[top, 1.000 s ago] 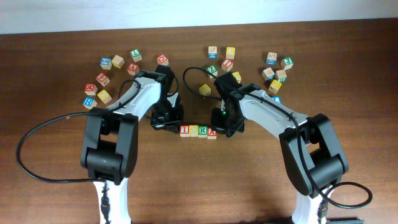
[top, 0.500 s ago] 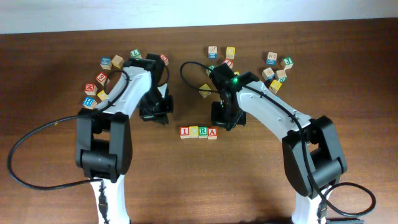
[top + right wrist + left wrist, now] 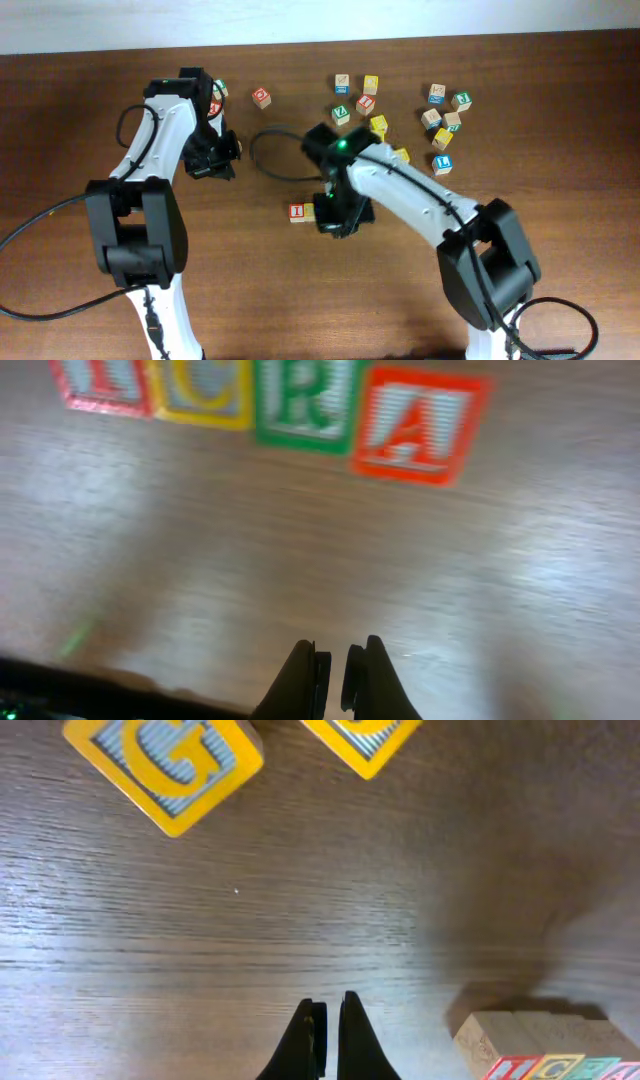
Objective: Spell out ICRA
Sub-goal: 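Lift both grippers away from the aligned row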
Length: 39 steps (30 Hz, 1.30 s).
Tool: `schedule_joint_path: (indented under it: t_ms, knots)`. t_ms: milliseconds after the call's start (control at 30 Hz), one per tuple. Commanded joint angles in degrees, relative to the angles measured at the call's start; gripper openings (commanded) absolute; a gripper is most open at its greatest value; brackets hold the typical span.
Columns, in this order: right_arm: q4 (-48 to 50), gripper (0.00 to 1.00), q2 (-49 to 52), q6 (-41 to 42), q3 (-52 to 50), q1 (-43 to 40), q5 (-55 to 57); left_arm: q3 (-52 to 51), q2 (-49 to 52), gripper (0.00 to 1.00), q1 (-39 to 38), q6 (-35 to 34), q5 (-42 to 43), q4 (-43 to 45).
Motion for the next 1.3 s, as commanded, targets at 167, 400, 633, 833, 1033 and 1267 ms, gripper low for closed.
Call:
schedule_joint_path:
  t_ms: [167, 400, 633, 833, 1033, 1267]
  knots:
    - [14.12, 0.04, 0.09, 7.04, -9.86, 2.6, 0.09, 1.2, -1.16, 0.0, 6.32, -2.23, -0.42, -0.57]
    - [19.65, 0.04, 0.09, 7.04, -13.22, 2.58, 5.01, 1.2, -1.16, 0.0, 6.25, -2.23, -0.42, -0.59]
    - [22.93, 0.04, 0.09, 7.04, -13.22, 2.58, 5.33, 1.2, -1.16, 0.0, 6.25, -2.21, -0.42, -0.61]
    - [24.33, 0.04, 0.09, 7.04, -13.22, 2.58, 6.34, 1.2, -1.16, 0.0, 6.25, -2.21, -0.42, -0.81]
    - [25.0, 0.04, 0.11, 7.04, -13.22, 2.58, 6.34, 1.2, -1.16, 0.0, 6.25, -2.21, -0.44, -0.85]
    - [26.05, 0.04, 0.09, 7.04, -13.22, 2.58, 6.34, 1.2, -1.16, 0.0, 6.25, -2.21, -0.44, -1.03]
